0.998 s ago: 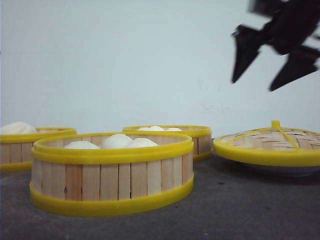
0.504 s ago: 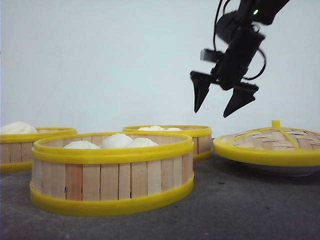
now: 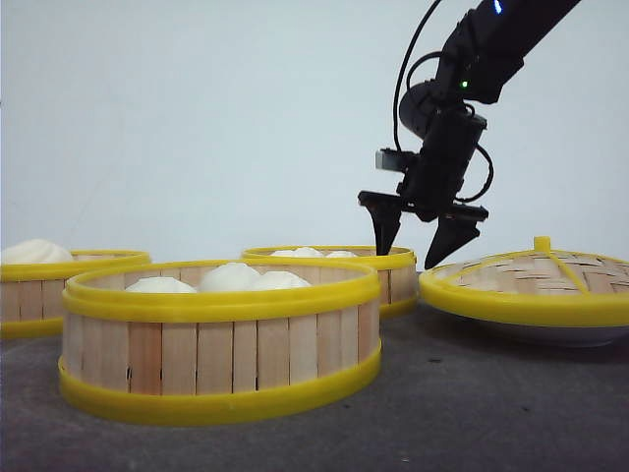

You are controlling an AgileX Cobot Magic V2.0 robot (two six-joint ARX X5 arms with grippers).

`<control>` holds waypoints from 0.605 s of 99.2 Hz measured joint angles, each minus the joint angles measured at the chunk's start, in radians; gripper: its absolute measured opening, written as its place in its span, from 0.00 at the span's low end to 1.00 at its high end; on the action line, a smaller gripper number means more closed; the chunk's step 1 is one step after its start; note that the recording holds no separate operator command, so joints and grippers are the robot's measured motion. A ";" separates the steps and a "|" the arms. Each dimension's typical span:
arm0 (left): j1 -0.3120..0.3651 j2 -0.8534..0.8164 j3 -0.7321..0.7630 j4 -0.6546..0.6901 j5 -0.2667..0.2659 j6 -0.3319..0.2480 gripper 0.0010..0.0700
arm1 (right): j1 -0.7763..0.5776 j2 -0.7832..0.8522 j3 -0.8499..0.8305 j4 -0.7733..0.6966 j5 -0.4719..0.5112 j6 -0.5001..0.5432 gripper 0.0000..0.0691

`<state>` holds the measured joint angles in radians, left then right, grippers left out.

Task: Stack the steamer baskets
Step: 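Reach right gripper to the rim of the farther steamer basket and grasp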

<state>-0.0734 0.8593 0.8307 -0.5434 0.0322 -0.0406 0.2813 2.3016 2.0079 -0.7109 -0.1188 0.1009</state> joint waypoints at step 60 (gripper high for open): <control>0.000 0.000 0.000 0.000 0.000 0.000 0.67 | 0.013 0.003 0.003 0.014 0.018 0.048 0.04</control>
<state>-0.0734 0.8593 0.8307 -0.5438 0.0322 -0.0406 0.2943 2.3051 2.0113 -0.6971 -0.1009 0.1490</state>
